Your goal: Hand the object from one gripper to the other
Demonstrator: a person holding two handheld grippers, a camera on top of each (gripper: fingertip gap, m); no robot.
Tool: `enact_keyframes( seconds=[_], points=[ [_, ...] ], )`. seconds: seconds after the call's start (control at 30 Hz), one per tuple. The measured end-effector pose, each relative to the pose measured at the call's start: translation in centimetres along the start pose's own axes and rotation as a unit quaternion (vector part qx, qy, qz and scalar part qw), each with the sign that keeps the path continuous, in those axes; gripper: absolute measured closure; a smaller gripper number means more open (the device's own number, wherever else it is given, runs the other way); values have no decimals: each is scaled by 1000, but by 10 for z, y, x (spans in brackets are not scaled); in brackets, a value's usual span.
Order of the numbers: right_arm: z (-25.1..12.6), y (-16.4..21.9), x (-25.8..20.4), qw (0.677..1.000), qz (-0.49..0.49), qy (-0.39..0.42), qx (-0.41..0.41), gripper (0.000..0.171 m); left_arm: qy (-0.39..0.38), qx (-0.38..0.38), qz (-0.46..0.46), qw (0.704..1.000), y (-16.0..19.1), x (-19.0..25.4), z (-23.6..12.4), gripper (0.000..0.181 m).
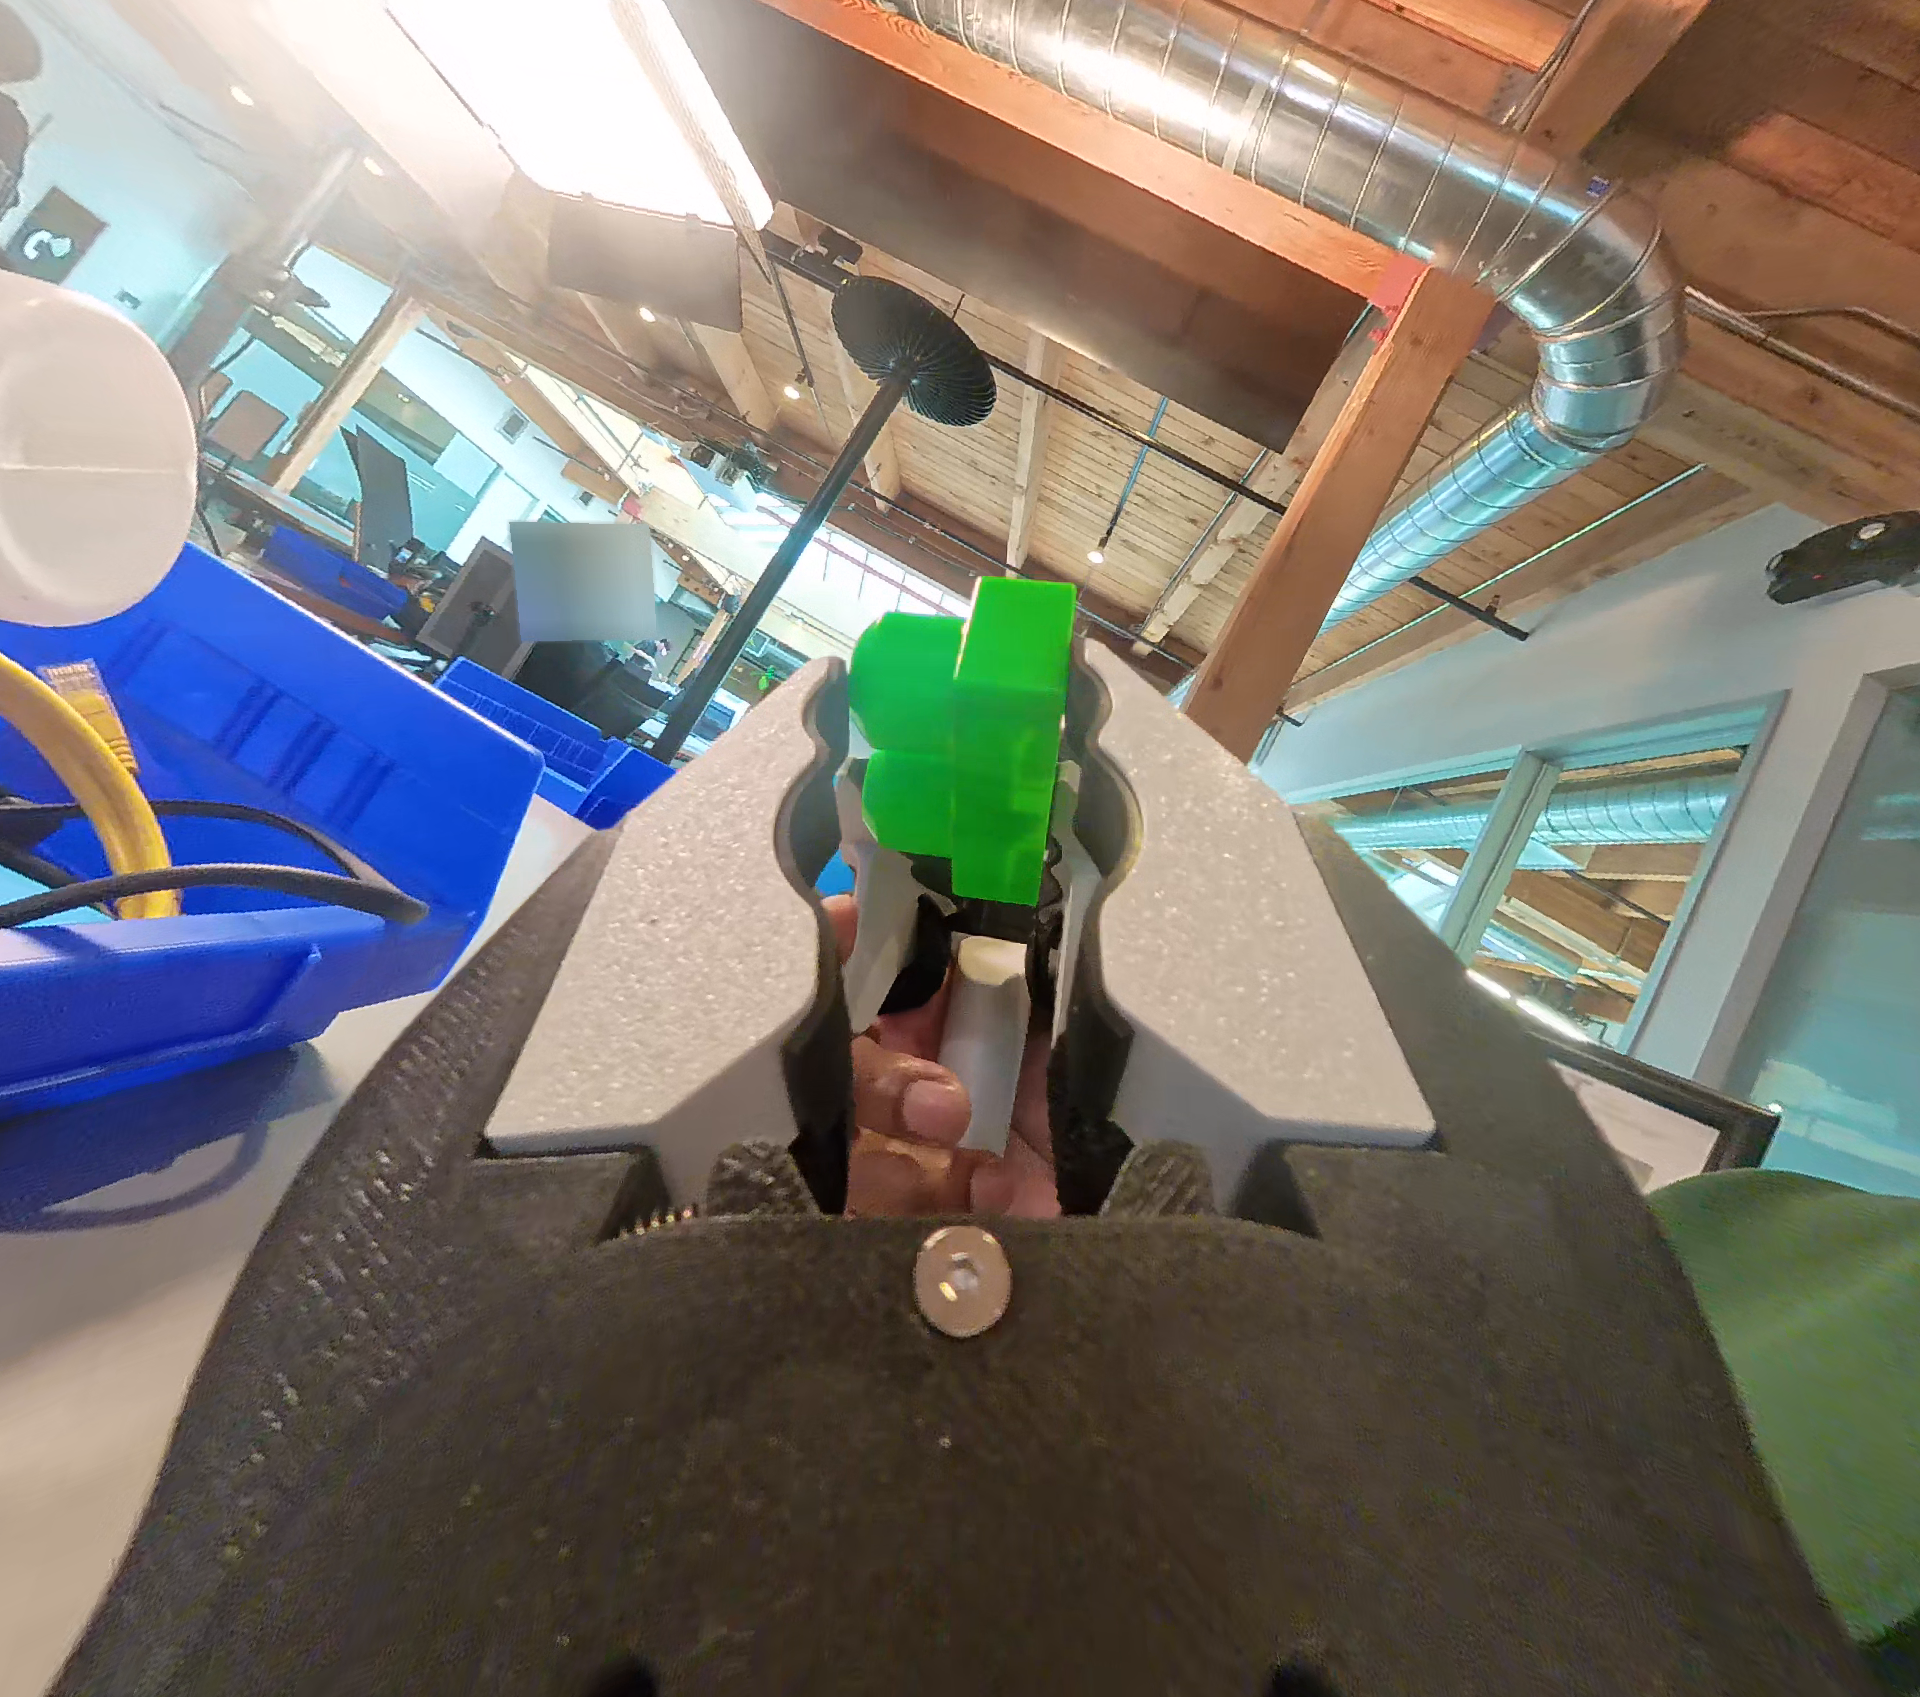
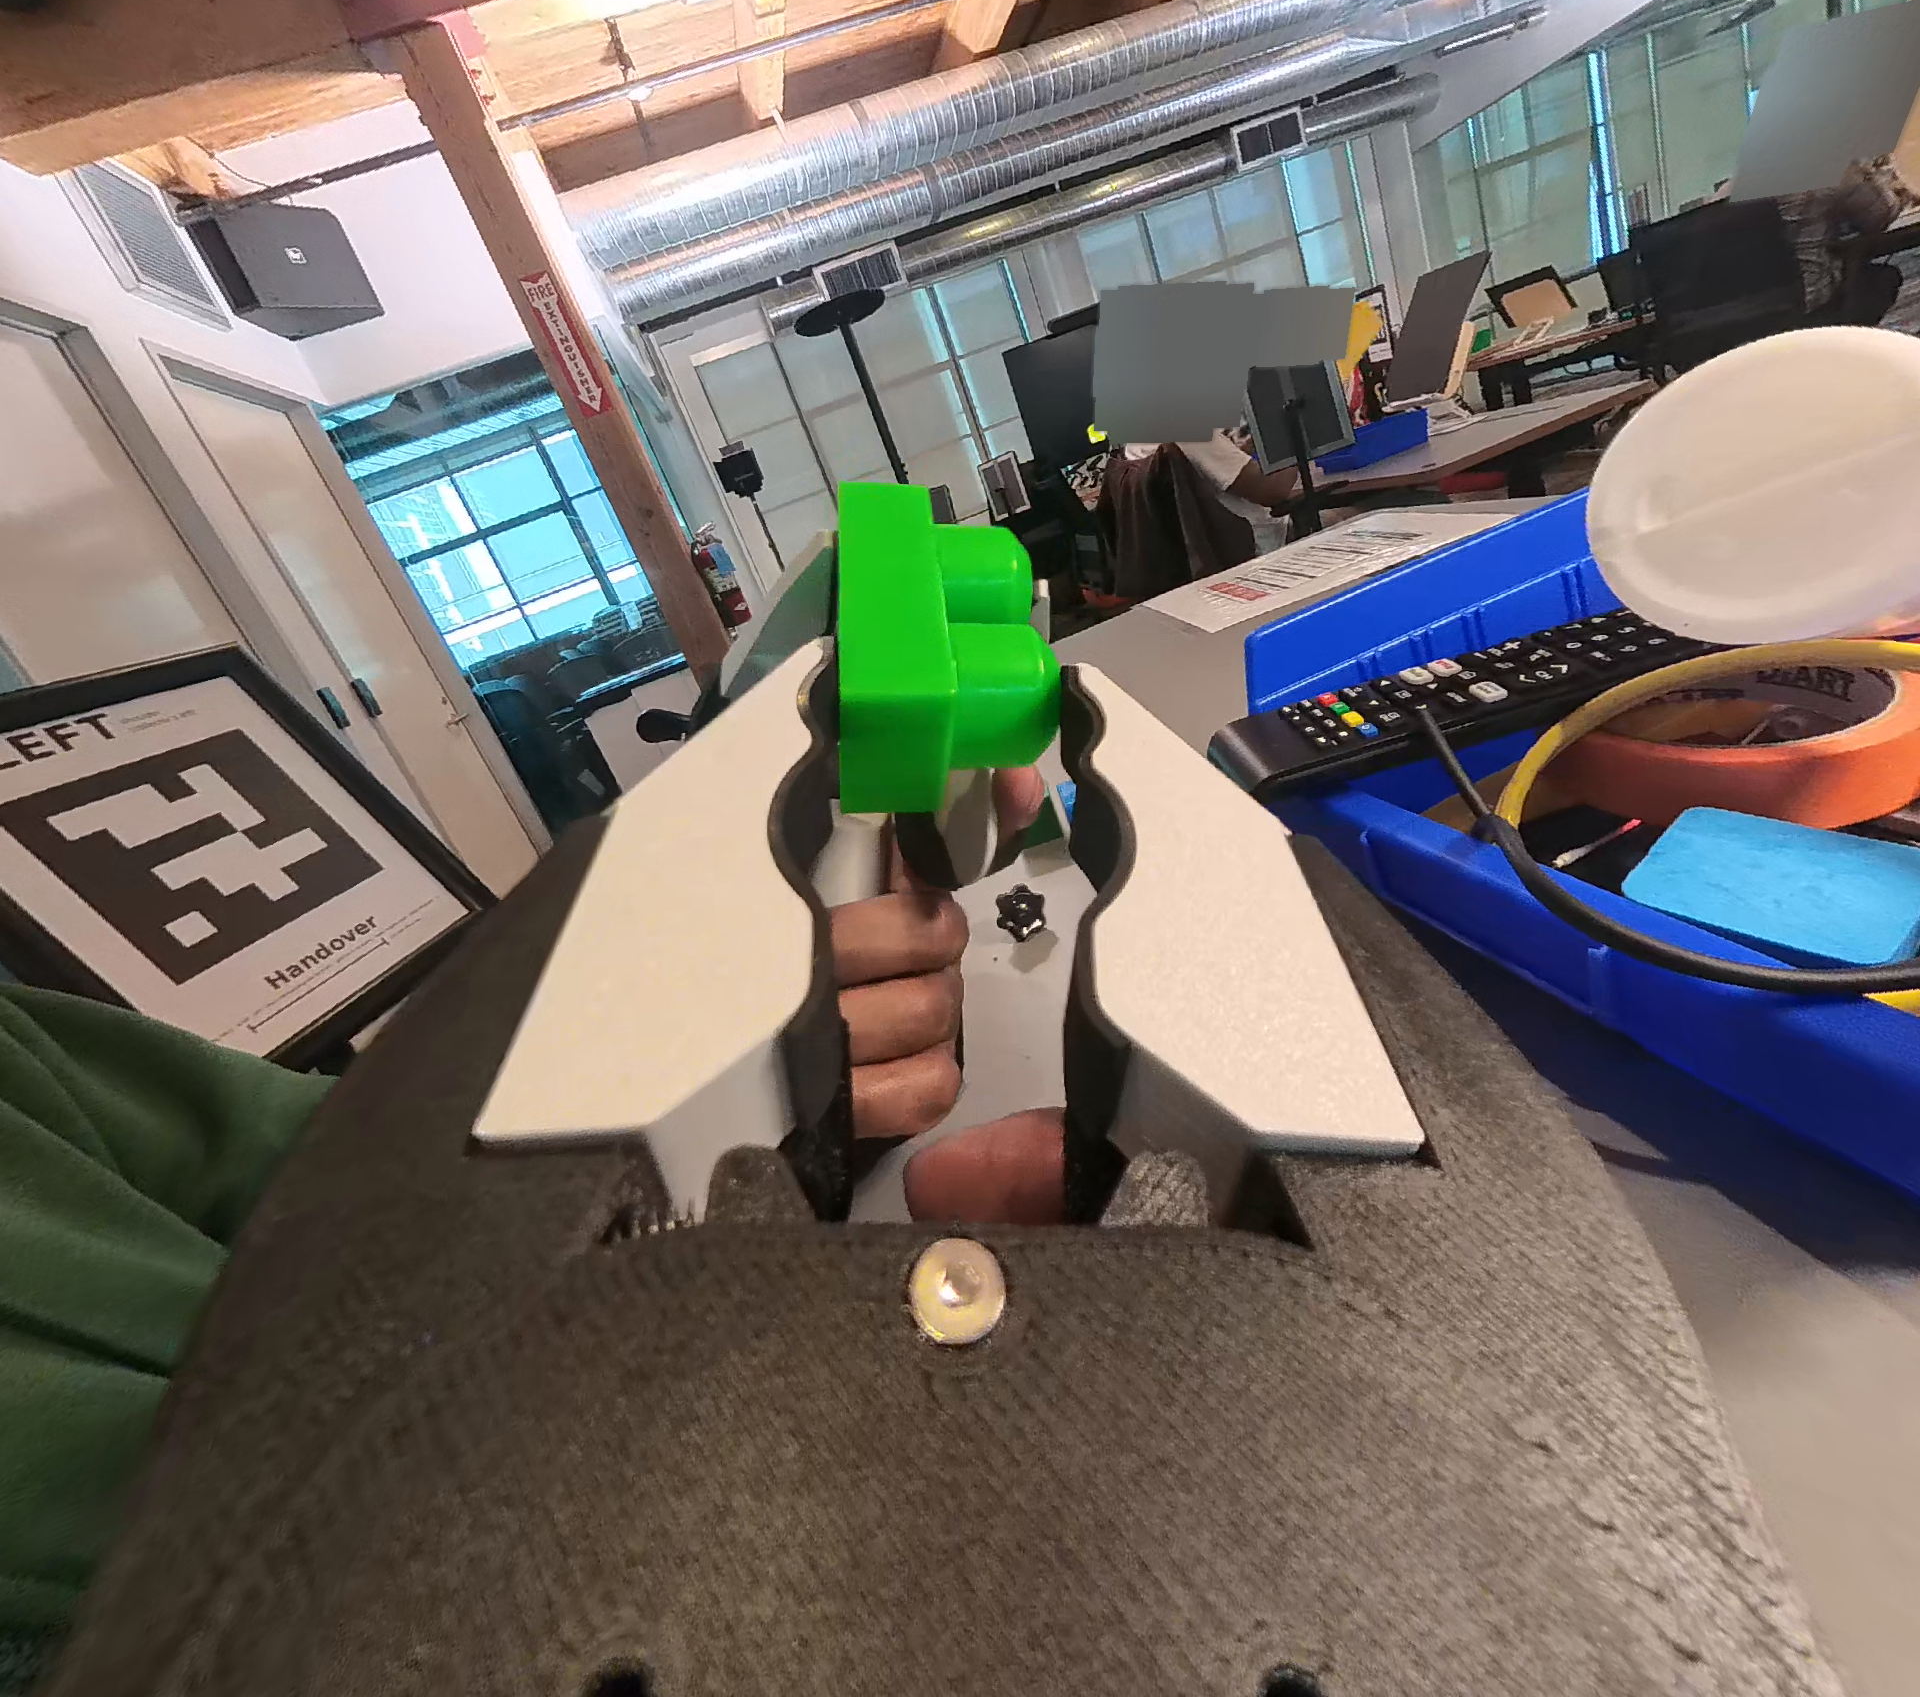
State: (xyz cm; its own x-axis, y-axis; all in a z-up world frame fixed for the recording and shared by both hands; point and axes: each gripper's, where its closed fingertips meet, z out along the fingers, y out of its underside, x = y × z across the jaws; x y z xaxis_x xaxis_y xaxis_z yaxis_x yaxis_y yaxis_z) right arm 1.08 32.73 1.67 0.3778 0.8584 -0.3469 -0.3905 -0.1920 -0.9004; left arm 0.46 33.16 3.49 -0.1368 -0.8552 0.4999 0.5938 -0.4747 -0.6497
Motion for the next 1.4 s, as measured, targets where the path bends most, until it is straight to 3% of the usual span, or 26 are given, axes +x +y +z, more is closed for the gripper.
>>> enact_keyframes(
  seconds=[0.33,0.53,0.8,1.0,1.13,1.4],
  points=[
    [0,-4,4,986,-150,70,3,121,-47,64,-38,996,-23,-23,-16,140],
    [0,-7,2,924,-353,145,1,108,-55,68,-44,995,-24,-27,-18,140],
    [3,1,7,865,-463,189,-27,105,-30,47,-60,997,-15,-20,-11,140],
    [3,1,7,834,-510,209,-32,108,-24,30,-68,997,-9,-19,-8,140],
    [3,2,8,823,-524,215,-35,131,-23,18,-66,997,-5,-18,-6,140],
    [-2,-9,7,832,-508,224,-11,134,-25,29,2,999,-10,-6,-3,132]
  ],
)
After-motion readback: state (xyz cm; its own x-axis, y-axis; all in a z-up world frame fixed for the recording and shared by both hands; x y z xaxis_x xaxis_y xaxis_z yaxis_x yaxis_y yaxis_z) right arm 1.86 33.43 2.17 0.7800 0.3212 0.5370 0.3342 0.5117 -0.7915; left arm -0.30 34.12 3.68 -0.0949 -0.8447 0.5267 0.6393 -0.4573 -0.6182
